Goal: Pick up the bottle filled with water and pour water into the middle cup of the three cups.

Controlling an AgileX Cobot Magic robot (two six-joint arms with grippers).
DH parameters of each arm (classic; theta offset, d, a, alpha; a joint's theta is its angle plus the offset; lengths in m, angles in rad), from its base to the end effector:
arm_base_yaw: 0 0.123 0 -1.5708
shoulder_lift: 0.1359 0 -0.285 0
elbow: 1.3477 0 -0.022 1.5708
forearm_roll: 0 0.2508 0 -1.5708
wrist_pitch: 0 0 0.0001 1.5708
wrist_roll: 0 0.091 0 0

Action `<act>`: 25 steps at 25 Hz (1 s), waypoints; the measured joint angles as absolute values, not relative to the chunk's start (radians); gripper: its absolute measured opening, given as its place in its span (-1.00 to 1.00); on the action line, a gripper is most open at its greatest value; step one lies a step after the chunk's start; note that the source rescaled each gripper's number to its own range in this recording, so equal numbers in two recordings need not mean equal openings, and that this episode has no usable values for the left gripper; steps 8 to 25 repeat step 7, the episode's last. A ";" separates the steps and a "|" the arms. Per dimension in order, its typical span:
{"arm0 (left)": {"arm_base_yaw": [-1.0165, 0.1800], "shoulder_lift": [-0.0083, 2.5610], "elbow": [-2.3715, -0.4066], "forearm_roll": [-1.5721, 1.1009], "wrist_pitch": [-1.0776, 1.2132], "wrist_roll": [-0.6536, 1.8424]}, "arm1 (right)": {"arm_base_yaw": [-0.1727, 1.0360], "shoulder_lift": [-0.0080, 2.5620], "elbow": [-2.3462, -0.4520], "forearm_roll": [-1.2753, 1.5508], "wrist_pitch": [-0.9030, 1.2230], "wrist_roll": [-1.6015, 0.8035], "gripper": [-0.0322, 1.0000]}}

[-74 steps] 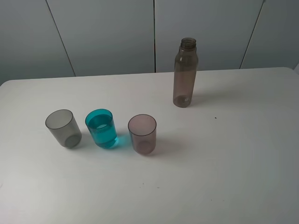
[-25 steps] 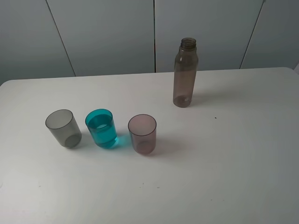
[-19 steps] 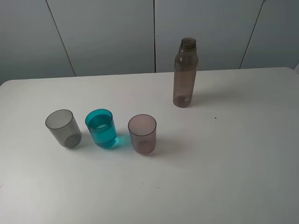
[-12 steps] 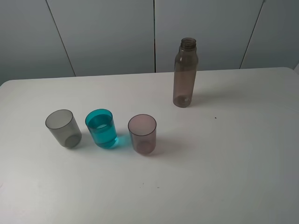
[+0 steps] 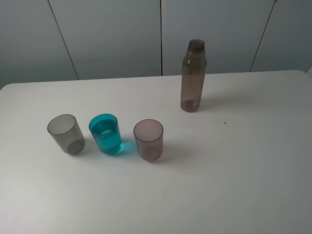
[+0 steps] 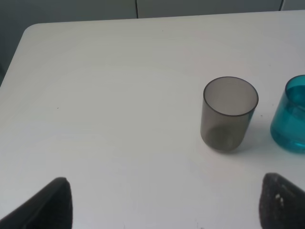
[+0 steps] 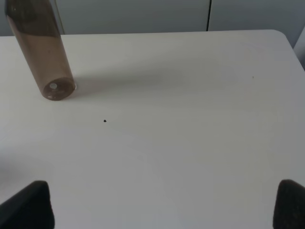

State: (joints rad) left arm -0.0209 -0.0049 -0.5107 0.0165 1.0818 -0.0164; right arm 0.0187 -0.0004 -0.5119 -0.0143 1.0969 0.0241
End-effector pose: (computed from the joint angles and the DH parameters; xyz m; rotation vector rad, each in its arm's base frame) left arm -0.0077 0.0015 0.2785 0.0035 2.0497 -0.0035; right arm -0.0078 -0.0013 0.2777 0.0067 2.0681 0.0092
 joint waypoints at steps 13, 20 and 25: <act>-0.021 -0.005 -0.511 0.017 1.082 -0.020 | 0.019 0.000 -0.512 -0.014 1.097 0.024 1.00; -0.021 -0.005 -0.511 0.017 1.082 -0.020 | 0.019 0.000 -0.512 -0.014 1.097 0.024 1.00; -0.021 -0.005 -0.511 0.017 1.082 -0.020 | 0.019 0.000 -0.512 -0.014 1.097 0.024 1.00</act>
